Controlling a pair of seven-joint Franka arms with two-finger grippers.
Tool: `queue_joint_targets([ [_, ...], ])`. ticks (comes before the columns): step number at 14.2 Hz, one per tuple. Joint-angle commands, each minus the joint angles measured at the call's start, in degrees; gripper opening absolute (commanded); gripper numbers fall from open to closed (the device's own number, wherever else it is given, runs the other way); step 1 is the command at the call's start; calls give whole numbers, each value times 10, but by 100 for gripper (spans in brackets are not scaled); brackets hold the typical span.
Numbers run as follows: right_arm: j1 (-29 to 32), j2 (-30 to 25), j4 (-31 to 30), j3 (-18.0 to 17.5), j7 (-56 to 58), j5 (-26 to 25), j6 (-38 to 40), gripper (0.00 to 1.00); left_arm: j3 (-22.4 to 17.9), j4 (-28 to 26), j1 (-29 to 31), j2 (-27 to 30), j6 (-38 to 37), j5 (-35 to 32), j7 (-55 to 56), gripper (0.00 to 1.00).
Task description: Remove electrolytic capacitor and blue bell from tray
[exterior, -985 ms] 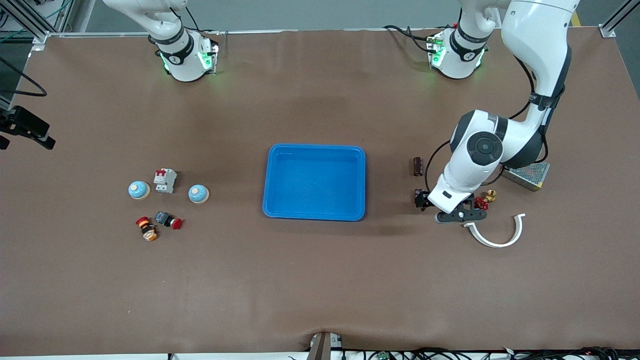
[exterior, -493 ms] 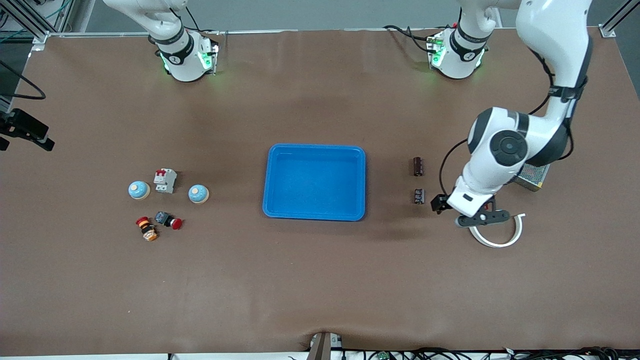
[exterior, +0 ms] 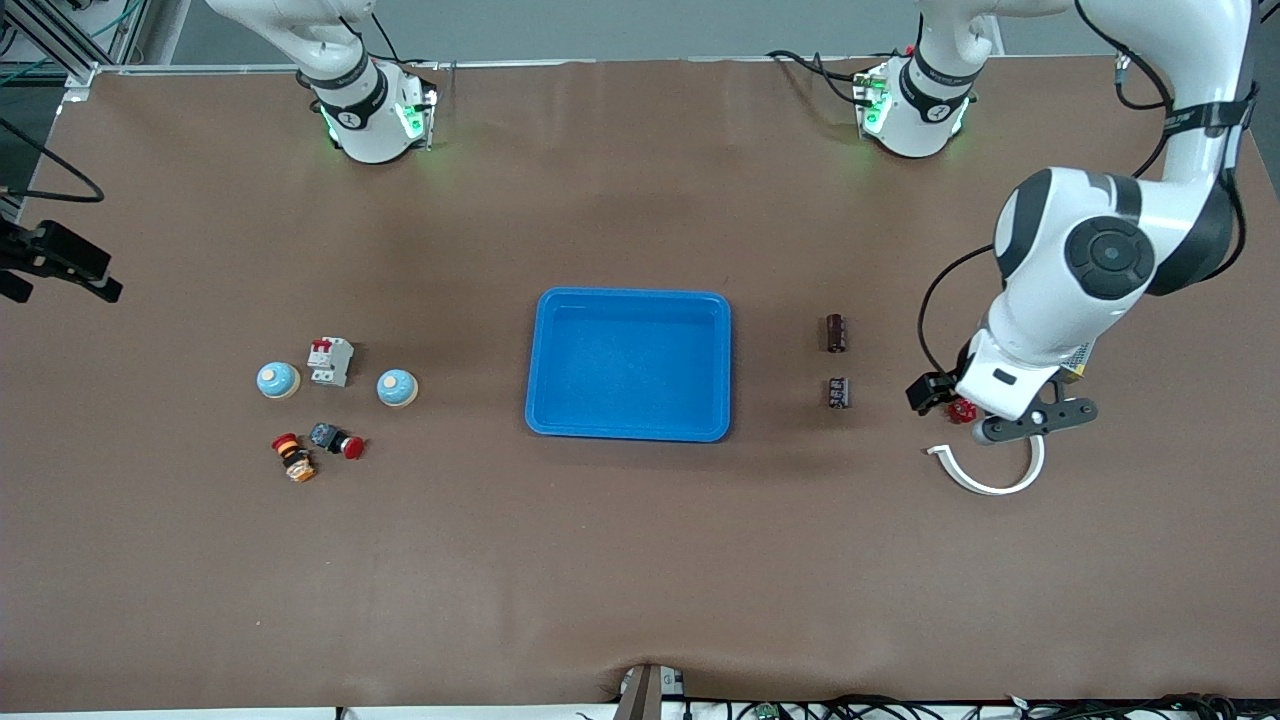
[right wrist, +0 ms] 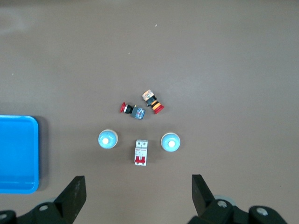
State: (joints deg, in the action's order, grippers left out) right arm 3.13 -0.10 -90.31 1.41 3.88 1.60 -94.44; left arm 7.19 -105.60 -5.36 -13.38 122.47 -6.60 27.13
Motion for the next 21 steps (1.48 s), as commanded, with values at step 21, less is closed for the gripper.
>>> queue_joint_targets([
  [21, -9, -19, 24, -1, -8, 17, 97, 100, -7, 106, 113, 177, -319, 77, -250, 100],
])
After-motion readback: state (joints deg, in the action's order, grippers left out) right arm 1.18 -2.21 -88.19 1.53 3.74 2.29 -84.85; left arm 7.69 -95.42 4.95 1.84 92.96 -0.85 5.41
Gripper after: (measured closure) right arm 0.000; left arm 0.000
